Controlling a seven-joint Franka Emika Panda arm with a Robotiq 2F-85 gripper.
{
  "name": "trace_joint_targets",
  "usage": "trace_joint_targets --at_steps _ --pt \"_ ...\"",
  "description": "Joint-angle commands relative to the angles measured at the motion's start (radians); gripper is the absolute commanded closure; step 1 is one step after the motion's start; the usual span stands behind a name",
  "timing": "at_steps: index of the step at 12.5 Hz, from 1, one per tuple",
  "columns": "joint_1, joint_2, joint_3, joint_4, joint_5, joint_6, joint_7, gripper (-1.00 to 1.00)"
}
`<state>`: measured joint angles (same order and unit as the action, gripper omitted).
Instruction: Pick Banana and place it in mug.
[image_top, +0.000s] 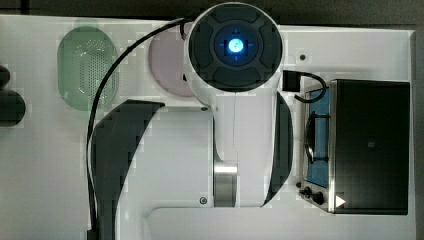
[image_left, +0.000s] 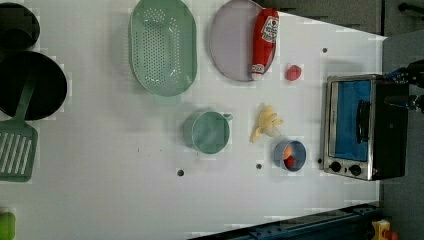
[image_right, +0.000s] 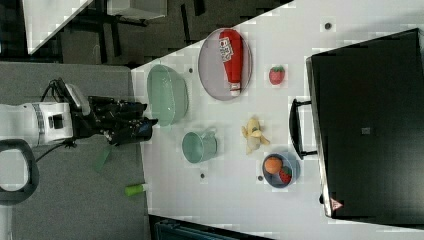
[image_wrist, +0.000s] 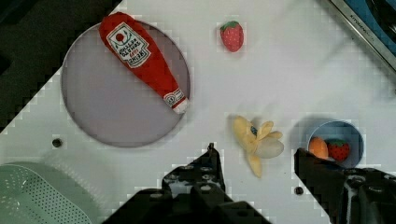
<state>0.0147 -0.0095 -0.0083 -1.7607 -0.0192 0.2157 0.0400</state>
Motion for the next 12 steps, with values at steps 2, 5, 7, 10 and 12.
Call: trace_joint_targets --at_steps 2,5,7,10,12 --pt "0.001 -0.250 -0.082 -0.220 0.021 -0.079 -0.004 -0.78" --pt "0.002 -0.238 -0.078 -0.243 0.021 -0.074 -0.004 -1.00" --pt "0.005 -0.211 -0.076 -0.275 0.021 -0.035 -0.032 -1.00" --pt "0.006 -0.145 -0.076 -0.350 0.021 0.097 -0.188 -1.00" --pt "0.006 -0.090 -0.077 -0.403 0.021 0.203 -0.301 -1.00"
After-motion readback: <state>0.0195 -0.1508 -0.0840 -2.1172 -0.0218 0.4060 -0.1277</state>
